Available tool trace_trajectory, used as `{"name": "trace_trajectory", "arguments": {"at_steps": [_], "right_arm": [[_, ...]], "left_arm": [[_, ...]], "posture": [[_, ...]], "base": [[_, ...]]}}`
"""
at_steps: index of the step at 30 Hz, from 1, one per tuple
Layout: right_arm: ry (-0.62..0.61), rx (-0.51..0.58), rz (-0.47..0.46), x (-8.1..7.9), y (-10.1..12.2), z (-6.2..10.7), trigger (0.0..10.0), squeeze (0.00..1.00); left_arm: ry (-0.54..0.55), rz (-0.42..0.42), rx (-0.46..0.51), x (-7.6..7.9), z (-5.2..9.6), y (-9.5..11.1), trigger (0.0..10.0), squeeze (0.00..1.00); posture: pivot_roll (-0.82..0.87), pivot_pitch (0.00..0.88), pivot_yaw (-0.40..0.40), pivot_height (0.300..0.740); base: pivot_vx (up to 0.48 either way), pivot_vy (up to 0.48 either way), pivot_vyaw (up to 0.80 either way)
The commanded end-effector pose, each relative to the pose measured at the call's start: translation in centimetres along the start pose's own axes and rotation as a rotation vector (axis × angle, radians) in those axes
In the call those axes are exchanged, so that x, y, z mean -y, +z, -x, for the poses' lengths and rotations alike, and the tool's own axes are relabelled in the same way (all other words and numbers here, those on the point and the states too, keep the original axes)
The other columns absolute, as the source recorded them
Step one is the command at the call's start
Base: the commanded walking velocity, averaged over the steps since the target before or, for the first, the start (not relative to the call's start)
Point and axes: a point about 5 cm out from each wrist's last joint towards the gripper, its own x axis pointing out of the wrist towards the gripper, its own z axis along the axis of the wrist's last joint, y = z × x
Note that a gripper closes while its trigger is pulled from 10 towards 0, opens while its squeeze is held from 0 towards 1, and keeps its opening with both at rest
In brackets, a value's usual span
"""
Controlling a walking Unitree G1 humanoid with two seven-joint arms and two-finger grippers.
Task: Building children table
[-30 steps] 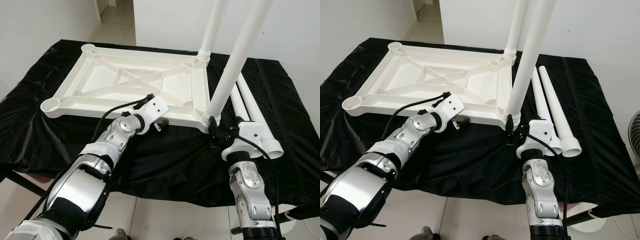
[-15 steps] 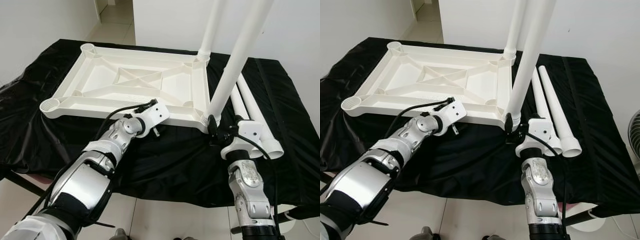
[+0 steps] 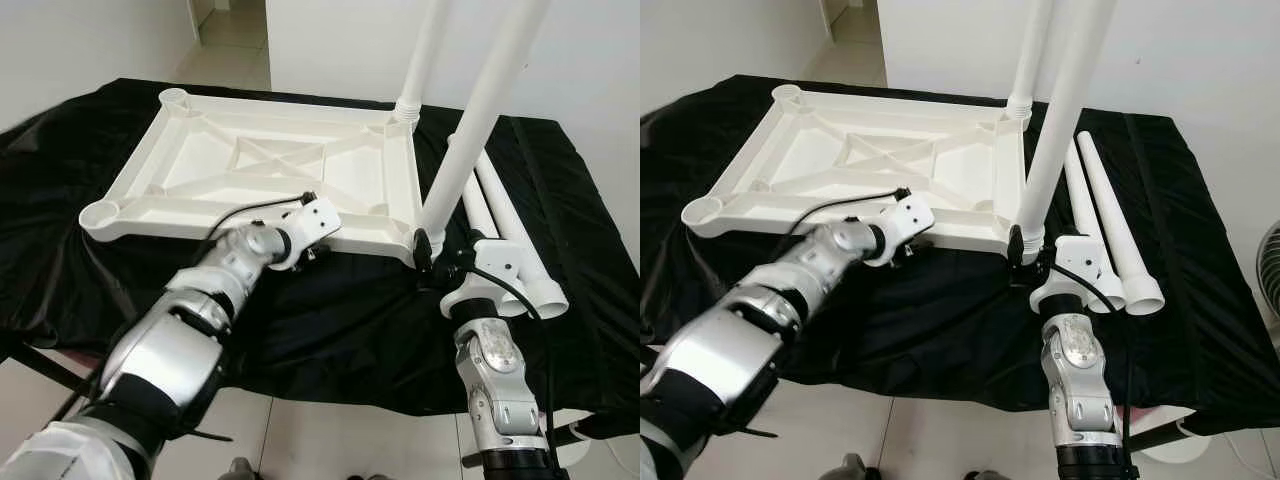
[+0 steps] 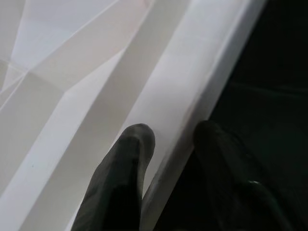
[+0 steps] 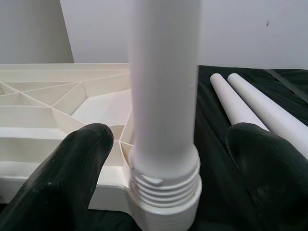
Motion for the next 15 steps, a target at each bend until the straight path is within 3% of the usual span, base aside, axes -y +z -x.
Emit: {"name": "trace_trajectory", "arguments": {"at_steps": [1,6,7,9,10,11,12,13,14,15], "right_arm": [[-0.002,-0.004,0.009,0.0,-0.3,0.0,10.0,0.0],[-0.005,-0.006,0.011,0.0,-0.3,0.1,10.0,0.0],[-0.007,-0.006,0.011,0.1,-0.3,0.1,10.0,0.0],[-0.008,-0.009,0.012,0.1,-0.4,0.1,10.0,0.0],[-0.007,-0.009,0.013,0.1,-0.4,0.1,10.0,0.0],[-0.007,-0.009,0.013,0.1,-0.4,0.1,10.0,0.0],[-0.005,-0.009,0.013,0.1,-0.4,0.0,10.0,0.0],[-0.005,-0.009,0.013,0.1,-0.4,0.0,10.0,0.0],[-0.002,-0.009,0.014,0.1,-0.4,-0.1,10.0,0.0],[-0.002,-0.009,0.014,0.1,-0.4,-0.1,10.0,0.0]], "left_arm": [[-0.205,0.049,-0.039,2.3,-0.3,-1.6,0.0,0.0],[-0.29,0.023,-0.01,2.7,0.4,-2.3,0.0,0.0],[-0.341,0.016,0.014,3.1,1.1,-2.7,2.0,0.0],[-0.391,-0.008,0.039,3.4,1.9,-3.3,2.0,0.0],[-0.439,-0.034,0.057,4.0,3.2,-4.0,2.0,0.0],[-0.439,-0.034,0.057,4.0,3.2,-4.0,2.0,0.0],[-0.481,-0.058,0.072,4.6,4.3,-4.5,1.6,0.0],[-0.481,-0.058,0.072,4.6,4.3,-4.5,1.6,0.0],[-0.524,-0.081,0.086,5.1,5.5,-4.9,0.7,0.0],[-0.524,-0.081,0.086,5.1,5.5,-4.9,0.7,0.0]], "posture": [[0.05,0.089,0.038,0.74],[0.05,0.088,0.039,0.74],[0.05,0.088,0.037,0.74],[0.05,0.086,0.034,0.74],[0.06,0.086,0.033,0.74],[0.06,0.086,0.033,0.74],[0.06,0.084,0.028,0.74],[0.06,0.084,0.028,0.74],[0.07,0.083,0.024,0.74],[0.07,0.083,0.024,0.74]], "base": [[0.0,0.0,0.0],[0.0,0.0,0.0],[0.0,0.0,0.0],[0.0,0.0,0.0],[0.0,0.0,0.0],[0.0,0.0,0.0],[0.0,0.0,0.0],[0.0,0.0,0.0],[0.0,0.0,0.0],[0.0,0.0,0.0]]}}
